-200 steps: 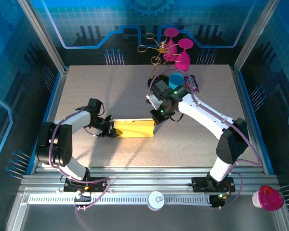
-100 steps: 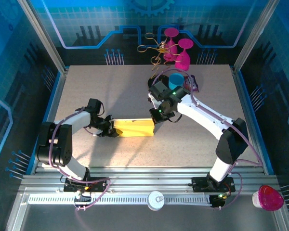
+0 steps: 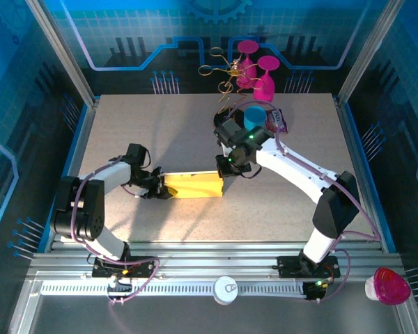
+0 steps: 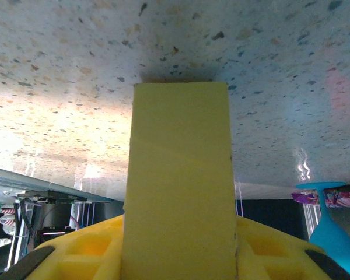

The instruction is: Fold the paper box

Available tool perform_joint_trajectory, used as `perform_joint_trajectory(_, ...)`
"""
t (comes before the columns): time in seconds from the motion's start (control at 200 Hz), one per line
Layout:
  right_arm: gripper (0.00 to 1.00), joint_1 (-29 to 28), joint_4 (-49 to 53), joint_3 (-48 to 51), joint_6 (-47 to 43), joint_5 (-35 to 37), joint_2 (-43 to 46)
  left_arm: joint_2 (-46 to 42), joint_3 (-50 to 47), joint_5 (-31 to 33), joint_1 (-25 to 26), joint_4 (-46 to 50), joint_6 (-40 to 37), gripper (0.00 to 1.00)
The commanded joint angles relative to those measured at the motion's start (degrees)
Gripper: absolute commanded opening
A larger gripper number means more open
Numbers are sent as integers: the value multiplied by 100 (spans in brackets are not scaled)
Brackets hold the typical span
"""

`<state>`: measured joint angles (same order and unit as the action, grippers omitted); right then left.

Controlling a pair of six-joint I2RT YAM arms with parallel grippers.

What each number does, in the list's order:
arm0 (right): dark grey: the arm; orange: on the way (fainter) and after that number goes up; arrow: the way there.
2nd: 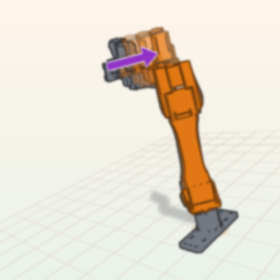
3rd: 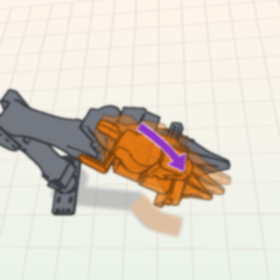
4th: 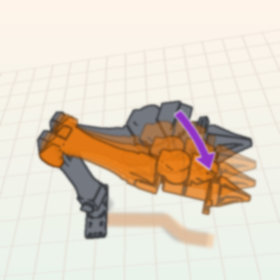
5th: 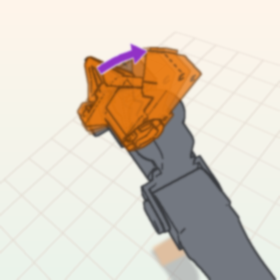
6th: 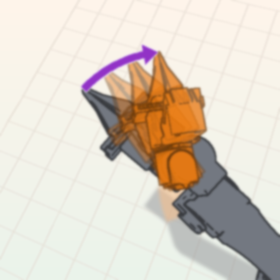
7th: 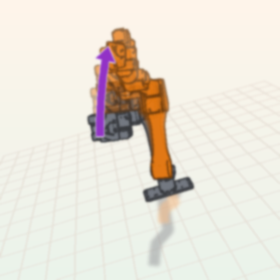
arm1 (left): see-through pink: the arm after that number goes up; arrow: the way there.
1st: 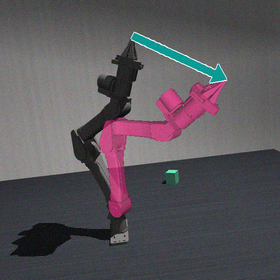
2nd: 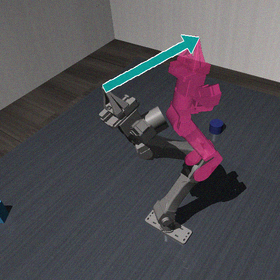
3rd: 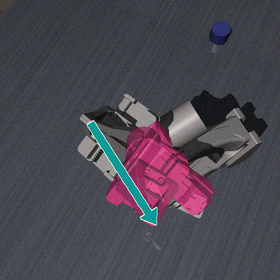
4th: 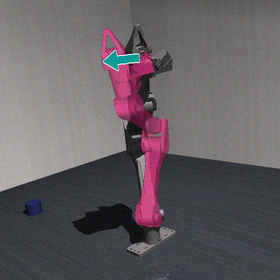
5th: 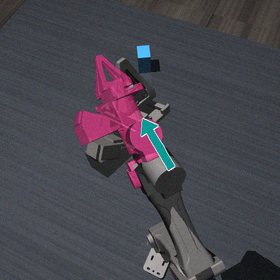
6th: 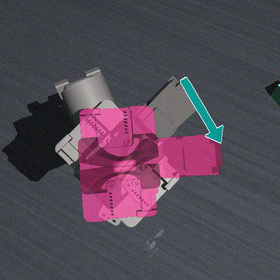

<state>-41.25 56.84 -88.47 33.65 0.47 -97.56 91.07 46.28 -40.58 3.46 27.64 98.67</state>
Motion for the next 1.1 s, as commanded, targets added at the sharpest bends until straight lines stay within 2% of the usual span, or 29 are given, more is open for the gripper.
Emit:
perform_joint_trajectory(0.0, 0, -74, 57, 132, 398, -53, 83, -37, -107, 111, -56, 22, 68, 17)
perform_joint_trajectory(0.48, 0, -83, -421, 824, 912, 63, 384, -35, -119, 103, -65, -4, 85, 16)
perform_joint_trajectory(1.096, 0, -80, -131, 404, 1416, 21, 105, -26, -109, 68, -73, -72, 125, 16)
